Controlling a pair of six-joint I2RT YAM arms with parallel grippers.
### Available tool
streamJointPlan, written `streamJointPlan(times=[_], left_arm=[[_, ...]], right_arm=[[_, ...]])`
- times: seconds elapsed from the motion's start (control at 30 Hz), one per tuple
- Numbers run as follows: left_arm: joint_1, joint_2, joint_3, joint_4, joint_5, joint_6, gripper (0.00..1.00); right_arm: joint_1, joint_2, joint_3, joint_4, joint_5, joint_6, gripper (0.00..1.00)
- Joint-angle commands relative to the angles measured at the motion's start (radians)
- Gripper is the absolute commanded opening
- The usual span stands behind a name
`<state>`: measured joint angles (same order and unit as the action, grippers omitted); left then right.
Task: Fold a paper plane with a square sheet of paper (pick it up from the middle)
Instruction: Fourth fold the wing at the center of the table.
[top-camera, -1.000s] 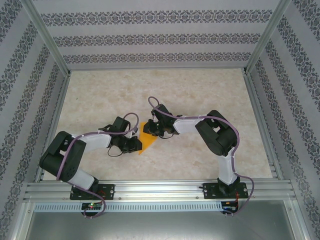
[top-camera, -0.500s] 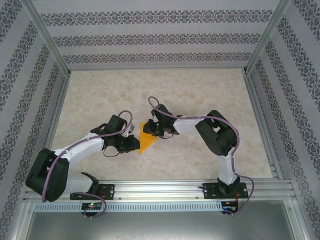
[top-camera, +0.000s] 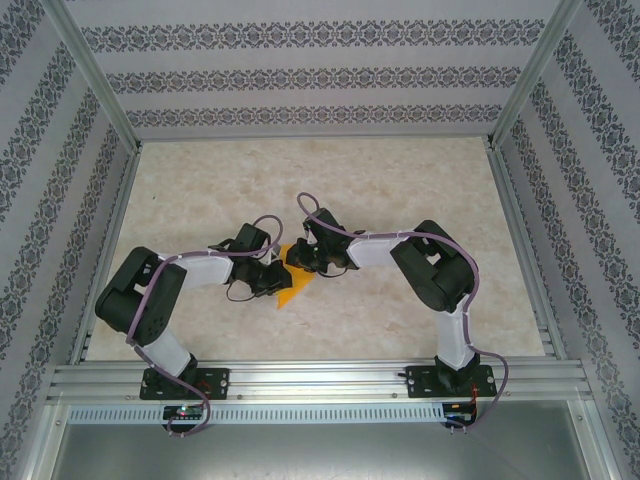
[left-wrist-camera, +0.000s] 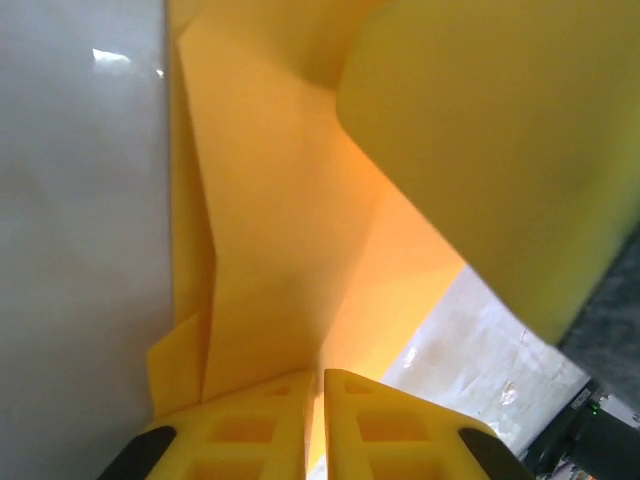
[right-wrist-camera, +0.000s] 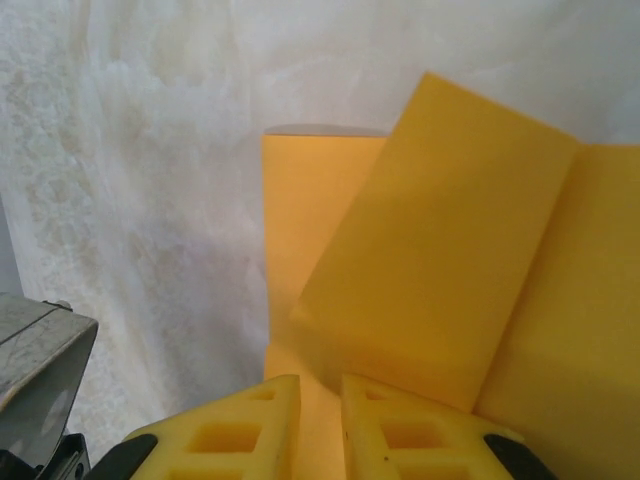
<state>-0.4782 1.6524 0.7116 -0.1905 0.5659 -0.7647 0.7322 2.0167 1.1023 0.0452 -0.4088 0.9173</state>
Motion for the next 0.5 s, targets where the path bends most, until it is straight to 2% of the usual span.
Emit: streamJointPlan(times=[0.0, 0.1, 0.27, 0.47], left_arm=[[-0.007, 0.026, -0.046, -0.034, -0.104, 0.024, 0.09], [-0.007, 0.029, -0.089, -0.056, -0.152, 0.035, 0.04], [-0.007, 0.026, -0.118, -0.054, -0.161, 0.070, 0.03], [-0.007, 0.027, -0.111, -0.055, -0.157, 0.089, 0.02]], right_arm=[[-0.012, 0.009, -0.041, -0.017, 0.039, -0.005, 0.21], [-0.031, -0.047, -0.041, 0.001, 0.043, -0.020, 0.21], [-0.070, -0.157, -0.072, 0.015, 0.074, -0.054, 0.20], [-0.025, -0.131, -0.068, 0.041, 0.034, -0.065, 0.16]])
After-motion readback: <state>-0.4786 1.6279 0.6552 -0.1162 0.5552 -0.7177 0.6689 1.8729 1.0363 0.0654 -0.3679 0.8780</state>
